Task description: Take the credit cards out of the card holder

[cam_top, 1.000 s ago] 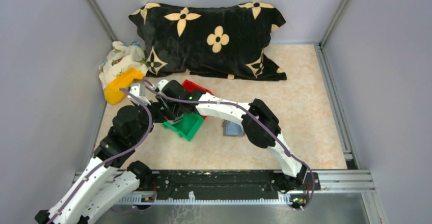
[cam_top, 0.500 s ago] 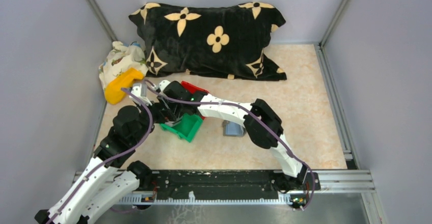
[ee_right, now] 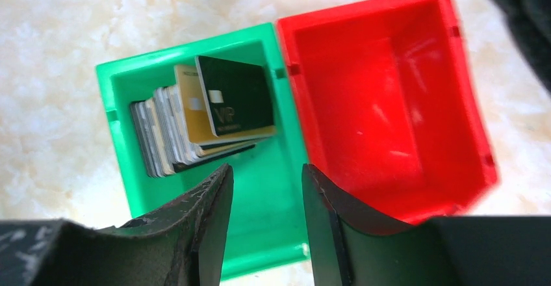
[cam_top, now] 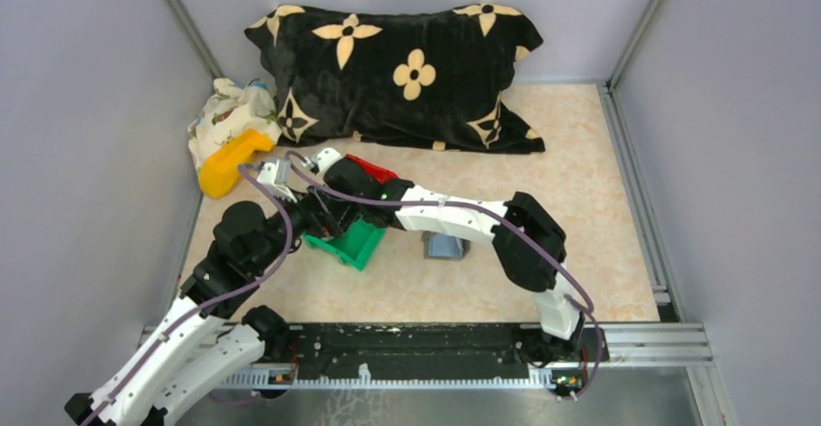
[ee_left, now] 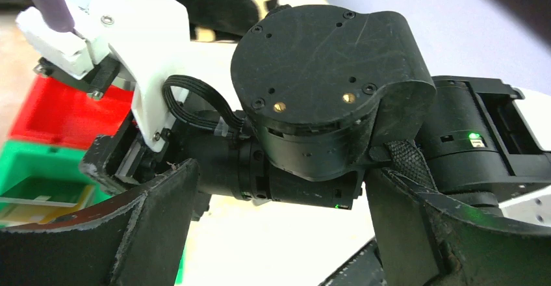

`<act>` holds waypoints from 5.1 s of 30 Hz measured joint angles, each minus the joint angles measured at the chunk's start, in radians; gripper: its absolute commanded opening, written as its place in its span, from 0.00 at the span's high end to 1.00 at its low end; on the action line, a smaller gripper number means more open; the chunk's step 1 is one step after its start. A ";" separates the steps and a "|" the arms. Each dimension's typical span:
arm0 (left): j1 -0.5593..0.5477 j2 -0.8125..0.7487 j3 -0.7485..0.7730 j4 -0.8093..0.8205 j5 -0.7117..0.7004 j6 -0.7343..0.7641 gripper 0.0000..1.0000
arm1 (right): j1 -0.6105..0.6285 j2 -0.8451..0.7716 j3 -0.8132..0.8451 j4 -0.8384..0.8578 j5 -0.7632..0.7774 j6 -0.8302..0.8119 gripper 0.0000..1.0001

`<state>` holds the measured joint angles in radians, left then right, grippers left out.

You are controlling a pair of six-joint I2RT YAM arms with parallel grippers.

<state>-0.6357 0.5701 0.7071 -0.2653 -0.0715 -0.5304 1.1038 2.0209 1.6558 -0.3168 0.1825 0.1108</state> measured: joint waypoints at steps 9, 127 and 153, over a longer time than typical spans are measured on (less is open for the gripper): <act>-0.031 0.121 0.000 0.194 0.276 -0.004 0.01 | -0.017 -0.278 -0.328 0.126 0.153 0.040 0.65; -0.063 1.275 -0.105 1.160 0.529 -0.472 0.04 | -0.084 -0.716 -1.192 0.378 0.290 0.406 0.57; -0.053 1.276 -0.108 1.164 0.547 -0.479 0.04 | -0.037 -0.634 -1.128 0.318 0.439 0.380 0.43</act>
<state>-0.6891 1.8458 0.5987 0.8982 0.4759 -1.0096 1.0664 1.3865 0.5278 0.0013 0.6216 0.4911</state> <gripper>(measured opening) 0.957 0.563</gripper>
